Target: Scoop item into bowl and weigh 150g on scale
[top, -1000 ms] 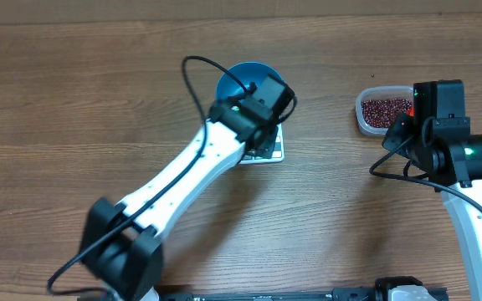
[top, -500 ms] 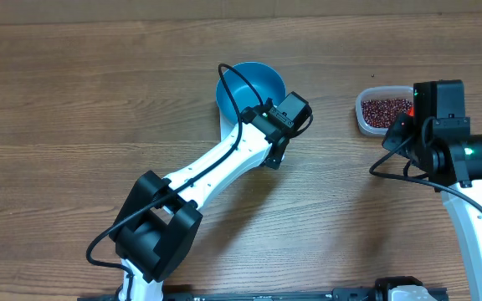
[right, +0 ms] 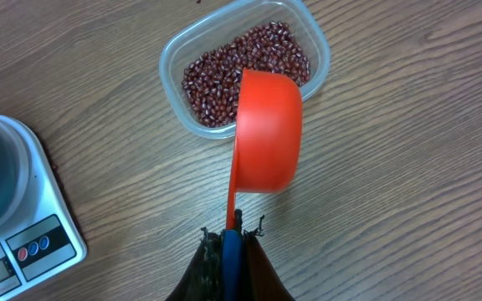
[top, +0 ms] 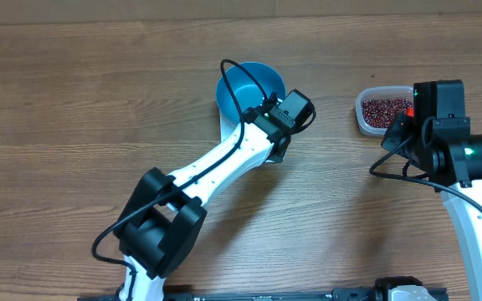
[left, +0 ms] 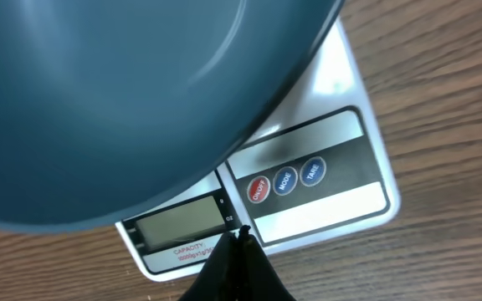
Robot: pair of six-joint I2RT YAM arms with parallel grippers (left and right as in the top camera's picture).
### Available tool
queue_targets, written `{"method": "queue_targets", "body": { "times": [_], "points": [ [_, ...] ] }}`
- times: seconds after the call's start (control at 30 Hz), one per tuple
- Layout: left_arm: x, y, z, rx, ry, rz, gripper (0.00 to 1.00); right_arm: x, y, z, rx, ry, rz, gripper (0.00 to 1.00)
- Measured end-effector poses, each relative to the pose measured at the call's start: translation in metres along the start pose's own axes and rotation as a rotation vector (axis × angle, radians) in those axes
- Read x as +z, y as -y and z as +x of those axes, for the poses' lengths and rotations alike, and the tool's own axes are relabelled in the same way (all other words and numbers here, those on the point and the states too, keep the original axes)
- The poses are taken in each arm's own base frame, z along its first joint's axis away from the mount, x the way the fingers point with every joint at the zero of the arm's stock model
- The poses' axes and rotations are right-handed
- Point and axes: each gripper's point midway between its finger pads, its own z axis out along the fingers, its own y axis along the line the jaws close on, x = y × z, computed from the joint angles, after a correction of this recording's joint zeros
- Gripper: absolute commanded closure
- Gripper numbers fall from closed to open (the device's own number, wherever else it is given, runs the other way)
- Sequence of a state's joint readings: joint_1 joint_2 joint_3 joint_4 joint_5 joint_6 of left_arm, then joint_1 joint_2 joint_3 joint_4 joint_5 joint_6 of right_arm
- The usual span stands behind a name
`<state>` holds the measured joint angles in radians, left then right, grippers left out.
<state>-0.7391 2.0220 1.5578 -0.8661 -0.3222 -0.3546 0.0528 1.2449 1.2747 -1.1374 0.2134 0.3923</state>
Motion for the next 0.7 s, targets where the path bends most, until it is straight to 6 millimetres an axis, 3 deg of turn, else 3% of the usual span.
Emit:
{"method": "queue_targets", "body": {
  "times": [0.7],
  "points": [
    [0.026, 0.009, 0.001, 0.004, -0.011, -0.005, 0.96, 0.0, 0.0, 0.0, -0.001, -0.001, 0.0, 0.96]
  ]
}}
